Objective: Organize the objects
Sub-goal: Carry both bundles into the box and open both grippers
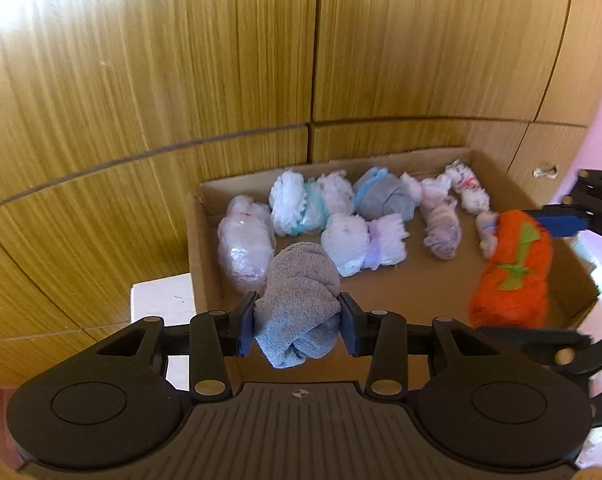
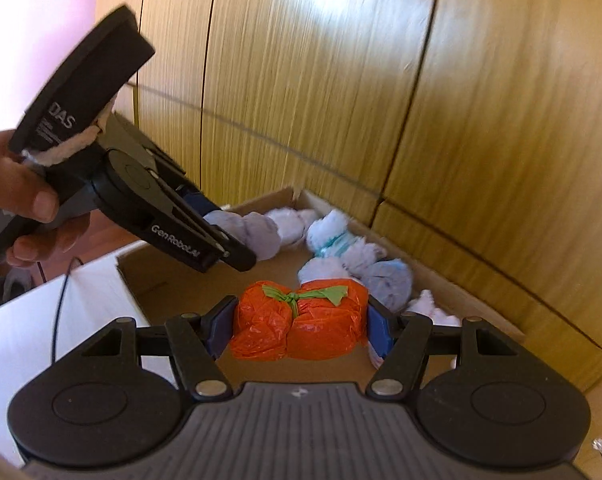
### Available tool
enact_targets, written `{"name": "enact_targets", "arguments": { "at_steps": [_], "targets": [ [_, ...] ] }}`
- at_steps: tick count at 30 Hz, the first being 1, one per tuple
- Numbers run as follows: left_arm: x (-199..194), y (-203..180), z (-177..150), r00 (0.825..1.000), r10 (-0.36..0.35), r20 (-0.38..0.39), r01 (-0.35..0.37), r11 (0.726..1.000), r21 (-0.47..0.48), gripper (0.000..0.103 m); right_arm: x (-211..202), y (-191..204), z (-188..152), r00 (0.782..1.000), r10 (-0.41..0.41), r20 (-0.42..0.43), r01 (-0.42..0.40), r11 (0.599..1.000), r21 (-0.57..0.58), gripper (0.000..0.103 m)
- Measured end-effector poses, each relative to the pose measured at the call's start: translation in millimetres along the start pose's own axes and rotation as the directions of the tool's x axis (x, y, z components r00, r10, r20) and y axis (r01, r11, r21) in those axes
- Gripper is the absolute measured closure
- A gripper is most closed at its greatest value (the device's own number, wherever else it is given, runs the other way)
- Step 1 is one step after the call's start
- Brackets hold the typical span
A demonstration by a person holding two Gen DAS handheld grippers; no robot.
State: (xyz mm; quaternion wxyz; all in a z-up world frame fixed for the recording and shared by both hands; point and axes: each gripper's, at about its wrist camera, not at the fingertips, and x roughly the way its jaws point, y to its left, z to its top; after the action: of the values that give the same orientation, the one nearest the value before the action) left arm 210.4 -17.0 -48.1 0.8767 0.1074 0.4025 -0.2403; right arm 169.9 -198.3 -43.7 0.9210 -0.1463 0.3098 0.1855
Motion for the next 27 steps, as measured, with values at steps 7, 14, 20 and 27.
{"name": "enact_targets", "arguments": {
  "at_steps": [7, 14, 20, 27],
  "targets": [
    [23.9, 2.6, 0.1, 1.0, 0.021, -0.018, -0.021, 0.999, 0.025, 0.054, 46.9, 0.0, 3.2, 0.997, 0.023, -0.079, -0.027, 0.998, -0.051, 0.041],
    [32.4, -2.4, -7.1, 0.999, 0.038, -0.009, -0.037, 0.997, 0.068, 0.051, 67.9, 2.3, 3.2, 0.99, 0.054, -0.128, -0.063, 0.996, -0.07, 0.041],
    [25.5, -10.5, -10.3, 0.997, 0.07, 0.038, -0.074, 0.99, 0.117, 0.035, 76.8, 5.2, 2.1, 0.986, 0.066, -0.153, -0.08, 0.993, -0.084, 0.041],
    [-6.3, -10.6, -9.5, 0.994, 0.06, 0.095, -0.069, 0.994, 0.087, 0.028, 78.1, 8.0, 5.4, 0.982, 0.075, -0.174, -0.093, 0.991, -0.096, 0.041]
  ]
}}
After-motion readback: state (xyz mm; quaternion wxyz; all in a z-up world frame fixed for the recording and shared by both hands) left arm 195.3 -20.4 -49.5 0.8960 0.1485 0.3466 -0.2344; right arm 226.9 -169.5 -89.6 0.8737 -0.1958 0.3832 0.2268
